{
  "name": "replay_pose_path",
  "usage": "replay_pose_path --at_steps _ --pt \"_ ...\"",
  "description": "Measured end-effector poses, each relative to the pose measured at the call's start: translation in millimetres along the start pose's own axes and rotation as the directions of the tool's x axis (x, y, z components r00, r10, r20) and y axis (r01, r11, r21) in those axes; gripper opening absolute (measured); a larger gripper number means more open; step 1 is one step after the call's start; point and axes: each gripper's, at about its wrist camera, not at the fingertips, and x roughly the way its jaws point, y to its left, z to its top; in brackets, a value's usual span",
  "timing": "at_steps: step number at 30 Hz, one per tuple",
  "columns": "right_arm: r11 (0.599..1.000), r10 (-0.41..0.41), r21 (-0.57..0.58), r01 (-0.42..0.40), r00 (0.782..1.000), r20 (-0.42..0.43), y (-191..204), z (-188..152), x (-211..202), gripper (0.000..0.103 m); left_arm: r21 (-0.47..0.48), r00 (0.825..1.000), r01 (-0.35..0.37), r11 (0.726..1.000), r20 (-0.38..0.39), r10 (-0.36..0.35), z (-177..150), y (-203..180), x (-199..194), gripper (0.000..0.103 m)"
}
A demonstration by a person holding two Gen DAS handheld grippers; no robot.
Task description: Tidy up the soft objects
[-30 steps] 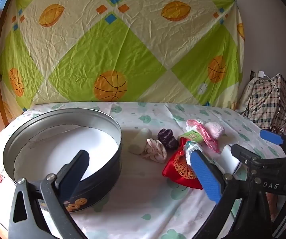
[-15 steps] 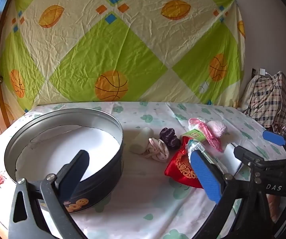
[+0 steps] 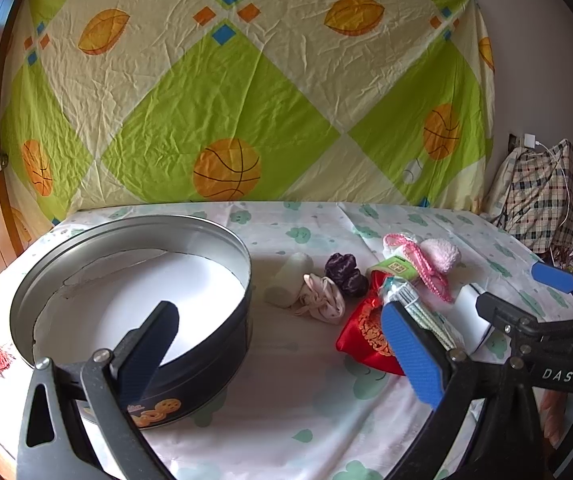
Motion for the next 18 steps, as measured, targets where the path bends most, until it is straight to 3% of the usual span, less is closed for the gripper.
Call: replay_pose_path --at_steps 18 --pt "1.0 0.005 0.02 -0.005 1.0 -0.007 1.8 -4.5 0.4 0.102 0.0 1.0 0.002 1.0 0.0 -0.002 -0.4 1.1 0.3 0.103"
